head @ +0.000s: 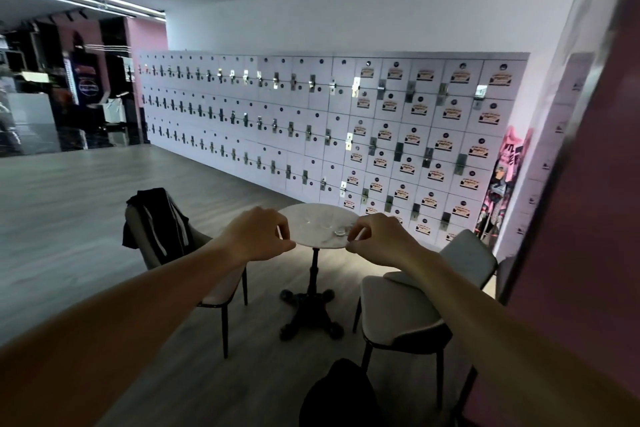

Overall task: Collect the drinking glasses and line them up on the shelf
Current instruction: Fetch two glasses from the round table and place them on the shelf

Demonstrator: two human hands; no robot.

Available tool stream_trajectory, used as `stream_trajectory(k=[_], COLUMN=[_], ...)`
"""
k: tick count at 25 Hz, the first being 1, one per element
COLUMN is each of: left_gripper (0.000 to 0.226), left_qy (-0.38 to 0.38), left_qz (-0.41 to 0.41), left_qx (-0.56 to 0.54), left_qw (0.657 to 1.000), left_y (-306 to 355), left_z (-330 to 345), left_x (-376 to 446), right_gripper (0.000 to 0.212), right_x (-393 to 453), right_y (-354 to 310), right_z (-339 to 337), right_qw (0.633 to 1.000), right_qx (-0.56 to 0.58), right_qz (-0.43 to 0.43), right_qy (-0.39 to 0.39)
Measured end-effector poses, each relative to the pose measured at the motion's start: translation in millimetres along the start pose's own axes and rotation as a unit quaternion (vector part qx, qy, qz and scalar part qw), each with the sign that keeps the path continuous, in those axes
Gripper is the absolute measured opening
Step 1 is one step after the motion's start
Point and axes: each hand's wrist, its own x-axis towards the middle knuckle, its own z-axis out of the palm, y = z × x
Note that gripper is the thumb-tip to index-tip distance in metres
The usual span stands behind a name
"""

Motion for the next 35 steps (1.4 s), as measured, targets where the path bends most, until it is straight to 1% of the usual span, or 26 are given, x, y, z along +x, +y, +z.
stream_trajectory(k=[5, 13, 17, 26, 30, 33, 35], left_gripper=[0.017, 0.016, 0.015, 0.015, 0.017, 0.021, 0.020], left_qy=[-0.016, -0.042, -0.052, -0.093, -0.100, -0.111, -0.118], left_qz=[-0.008, 0.028, 0.051, 0.074, 0.082, 0.082, 0.089], left_qx=[-0.003, -0.022, -0.039, -0.047, -0.027, -0.019, -0.017], left_qw=[1.000, 0.999, 0.997, 0.992, 0.991, 0.990, 0.989], left_y=[-60.6, -166.1, -201.4, -251.4, -266.9, -268.5, -267.1], left_z=[29.5, 59.8, 74.6, 133.3, 167.8, 189.1, 208.9], left_x=[72.4, 220.1, 280.7, 405.4, 481.8, 540.0, 578.9], right_gripper=[0.010, 0.012, 0.013, 0.010, 0.010, 0.010, 0.009], right_x=[92.9, 249.5, 305.7, 424.1, 493.2, 540.1, 571.6], right_y=[8.7, 13.3, 18.6, 64.9, 106.4, 141.8, 167.4], right_z=[41.1, 100.3, 114.7, 140.3, 144.5, 141.9, 140.7], right_qw=[1.000, 0.999, 0.996, 0.992, 0.992, 0.990, 0.988], right_qx=[-0.011, -0.006, -0.012, -0.021, -0.017, -0.012, -0.013], right_qz=[-0.002, 0.054, 0.084, 0.122, 0.125, 0.138, 0.150], right_qy=[-0.013, 0.002, 0.008, 0.005, 0.020, 0.018, 0.018])
